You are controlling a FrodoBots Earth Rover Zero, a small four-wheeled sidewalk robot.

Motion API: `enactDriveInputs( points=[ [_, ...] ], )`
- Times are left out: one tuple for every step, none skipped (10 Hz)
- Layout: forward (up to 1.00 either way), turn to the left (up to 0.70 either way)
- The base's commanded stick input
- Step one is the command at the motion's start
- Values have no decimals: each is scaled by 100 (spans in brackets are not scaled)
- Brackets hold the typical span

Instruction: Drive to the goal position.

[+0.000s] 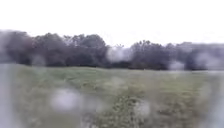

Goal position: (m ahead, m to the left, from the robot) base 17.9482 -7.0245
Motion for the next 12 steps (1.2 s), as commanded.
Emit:
enactDriveInputs(
  points=[
    [85,0],
    [85,0],
    [85,-19],
    [85,-34],
    [85,-34],
    [85,-34],
    [85,-34],
    [85,0],
    [85,0],
    [85,0],
    [85,0],
    [85,0]
  ],
)
